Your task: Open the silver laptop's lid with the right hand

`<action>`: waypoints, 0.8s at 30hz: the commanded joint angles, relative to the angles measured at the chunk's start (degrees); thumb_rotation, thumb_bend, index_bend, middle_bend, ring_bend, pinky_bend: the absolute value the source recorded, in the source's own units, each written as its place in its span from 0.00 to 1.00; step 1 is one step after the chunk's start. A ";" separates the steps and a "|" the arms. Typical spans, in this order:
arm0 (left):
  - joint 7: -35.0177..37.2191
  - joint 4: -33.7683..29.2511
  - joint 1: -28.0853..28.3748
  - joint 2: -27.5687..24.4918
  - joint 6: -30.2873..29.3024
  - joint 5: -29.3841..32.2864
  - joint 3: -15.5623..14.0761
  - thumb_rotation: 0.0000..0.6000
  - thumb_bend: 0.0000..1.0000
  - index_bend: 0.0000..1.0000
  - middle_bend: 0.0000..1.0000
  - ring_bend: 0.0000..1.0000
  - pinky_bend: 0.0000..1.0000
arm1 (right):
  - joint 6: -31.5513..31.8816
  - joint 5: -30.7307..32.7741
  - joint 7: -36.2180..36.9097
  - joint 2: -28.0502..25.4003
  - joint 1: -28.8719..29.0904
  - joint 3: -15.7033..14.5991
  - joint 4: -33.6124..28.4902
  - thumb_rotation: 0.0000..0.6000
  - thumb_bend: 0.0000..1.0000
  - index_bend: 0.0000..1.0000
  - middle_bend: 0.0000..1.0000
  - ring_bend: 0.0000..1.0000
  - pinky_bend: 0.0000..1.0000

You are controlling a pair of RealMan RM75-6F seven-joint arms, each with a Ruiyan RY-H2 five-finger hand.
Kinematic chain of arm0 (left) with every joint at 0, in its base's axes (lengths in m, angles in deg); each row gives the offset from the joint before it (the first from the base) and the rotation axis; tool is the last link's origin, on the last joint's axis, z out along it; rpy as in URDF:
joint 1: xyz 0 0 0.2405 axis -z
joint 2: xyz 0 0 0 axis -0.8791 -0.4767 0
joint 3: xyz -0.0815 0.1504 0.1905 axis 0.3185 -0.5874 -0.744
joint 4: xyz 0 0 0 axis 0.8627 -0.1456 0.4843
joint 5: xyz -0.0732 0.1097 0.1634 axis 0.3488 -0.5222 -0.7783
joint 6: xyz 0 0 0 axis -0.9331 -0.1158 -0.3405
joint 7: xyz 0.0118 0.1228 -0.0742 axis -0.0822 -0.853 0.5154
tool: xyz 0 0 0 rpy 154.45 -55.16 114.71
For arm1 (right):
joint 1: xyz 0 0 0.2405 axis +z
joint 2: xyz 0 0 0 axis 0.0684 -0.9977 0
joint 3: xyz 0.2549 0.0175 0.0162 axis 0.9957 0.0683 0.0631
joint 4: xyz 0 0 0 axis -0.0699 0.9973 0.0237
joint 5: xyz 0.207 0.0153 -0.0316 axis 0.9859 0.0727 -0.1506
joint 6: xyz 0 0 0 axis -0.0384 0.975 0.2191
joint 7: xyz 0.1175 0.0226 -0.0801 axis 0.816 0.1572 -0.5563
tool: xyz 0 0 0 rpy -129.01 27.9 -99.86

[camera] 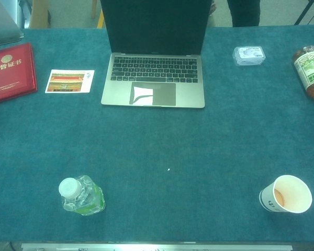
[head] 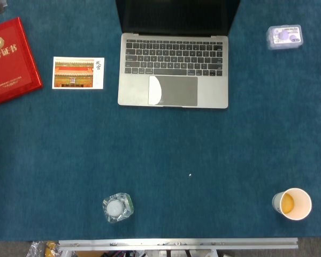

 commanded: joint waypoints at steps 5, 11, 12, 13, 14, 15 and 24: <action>-0.50 -0.90 -4.58 -0.77 -3.48 -0.55 -1.30 1.00 0.42 0.21 0.17 0.09 0.07 | 1.14 -2.26 3.68 0.17 -4.26 -1.60 1.61 1.00 0.10 0.12 0.23 0.08 0.19; 0.29 -1.05 -7.67 -0.28 -6.53 -2.69 -1.97 1.00 0.42 0.21 0.17 0.09 0.07 | 0.69 -2.58 5.88 -0.19 -6.01 -0.79 2.66 1.00 0.10 0.12 0.23 0.08 0.19; 0.38 -0.97 -8.04 -0.18 -6.76 -2.95 -2.08 1.00 0.42 0.21 0.17 0.09 0.07 | 0.46 -2.67 6.03 -0.24 -6.07 -0.61 2.73 1.00 0.10 0.12 0.23 0.08 0.19; 0.41 -0.82 -8.48 -0.04 -6.91 -3.13 -2.21 1.00 0.42 0.21 0.17 0.09 0.07 | 0.13 -2.82 6.10 -0.29 -6.10 -0.40 2.80 1.00 0.10 0.12 0.23 0.08 0.19; 0.47 -0.69 -8.76 0.04 -6.96 -3.16 -2.25 1.00 0.42 0.21 0.17 0.09 0.07 | -0.07 -3.00 6.06 -0.30 -6.09 -0.24 2.83 1.00 0.10 0.12 0.23 0.08 0.19; 0.59 -0.59 -9.00 0.10 -6.95 -3.14 -2.25 1.00 0.42 0.21 0.17 0.09 0.07 | -0.23 -3.18 6.08 -0.26 -6.11 -0.07 2.83 1.00 0.10 0.12 0.23 0.08 0.19; 1.78 0.61 -9.74 0.17 -5.91 -3.37 -1.38 1.00 0.42 0.21 0.17 0.09 0.07 | -0.95 -4.07 5.86 -0.25 -7.00 1.03 2.30 1.00 0.10 0.12 0.23 0.08 0.19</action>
